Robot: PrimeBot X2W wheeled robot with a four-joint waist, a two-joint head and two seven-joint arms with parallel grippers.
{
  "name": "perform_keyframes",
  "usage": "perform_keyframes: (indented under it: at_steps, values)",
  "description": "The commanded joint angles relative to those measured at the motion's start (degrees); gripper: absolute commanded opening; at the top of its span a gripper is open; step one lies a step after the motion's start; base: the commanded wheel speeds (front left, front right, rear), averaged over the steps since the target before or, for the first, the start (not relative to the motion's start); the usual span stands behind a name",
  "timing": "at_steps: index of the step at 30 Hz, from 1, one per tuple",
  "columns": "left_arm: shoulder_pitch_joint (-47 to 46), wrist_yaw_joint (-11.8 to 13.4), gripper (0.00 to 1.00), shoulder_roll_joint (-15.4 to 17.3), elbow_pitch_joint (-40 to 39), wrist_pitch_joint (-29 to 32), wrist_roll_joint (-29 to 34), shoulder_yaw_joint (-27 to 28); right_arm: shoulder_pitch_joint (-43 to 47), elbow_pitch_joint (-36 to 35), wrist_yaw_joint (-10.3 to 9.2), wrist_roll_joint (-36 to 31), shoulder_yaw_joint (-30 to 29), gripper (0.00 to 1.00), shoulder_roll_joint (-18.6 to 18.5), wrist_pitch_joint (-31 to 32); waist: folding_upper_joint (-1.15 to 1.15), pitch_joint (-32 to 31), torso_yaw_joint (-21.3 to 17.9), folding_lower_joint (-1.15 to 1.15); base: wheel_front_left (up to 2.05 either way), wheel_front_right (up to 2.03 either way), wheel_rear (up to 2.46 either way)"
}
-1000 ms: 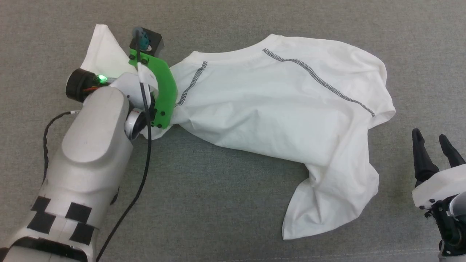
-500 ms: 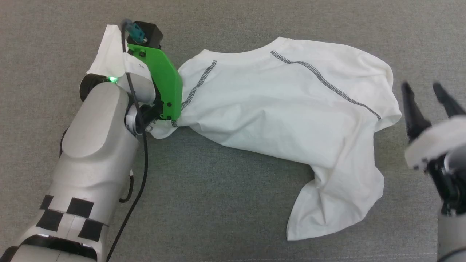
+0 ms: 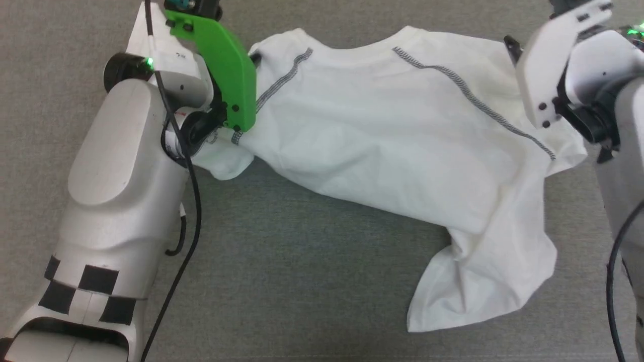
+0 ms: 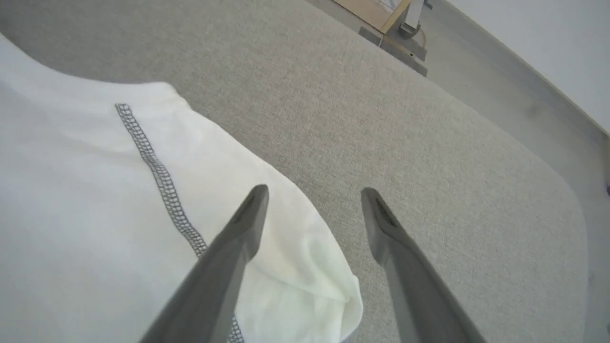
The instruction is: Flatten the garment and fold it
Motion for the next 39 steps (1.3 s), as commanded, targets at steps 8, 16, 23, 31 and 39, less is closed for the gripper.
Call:
perform_keyframes:
  at_steps: [8,16,23,31,39]
  values:
    - [0.49,-0.34,0.0,0.03,-5.67,0.1,-1.7,-0.99,-4.86,7.74,-0.08,0.34,7.56,1.0,-2.29,8.1,0.0,3.09,3.71,-0.01,0.0,0.0,0.0]
    - [1.41,-0.31,0.0,0.24,-7.97,0.28,-2.28,-1.36,-4.8,10.8,-0.08,2.88,8.05,0.29,-2.32,9.51,0.0,4.36,3.85,-0.01,0.0,0.0,0.0]
    - [2.22,-0.32,0.0,0.74,-7.77,-0.45,-2.86,-1.07,-4.98,10.45,-0.08,5.43,4.7,0.0,-1.09,6.12,0.0,3.41,3.22,-0.01,0.0,0.0,0.0]
    - [2.7,-0.71,0.0,0.66,-6.92,-3.24,-6.1,1.31,-4.77,6.93,-0.08,11.64,-2.48,0.0,1.16,1.63,0.0,-1.0,1.74,-0.01,0.0,0.0,0.0]
    - [-3.9,0.21,0.0,2.11,-5.69,-6.46,-4.74,3.59,-10.41,4.19,-0.08,17.39,-13.02,0.0,7.19,1.63,0.0,-3.09,-0.39,-0.01,0.0,0.0,0.0]
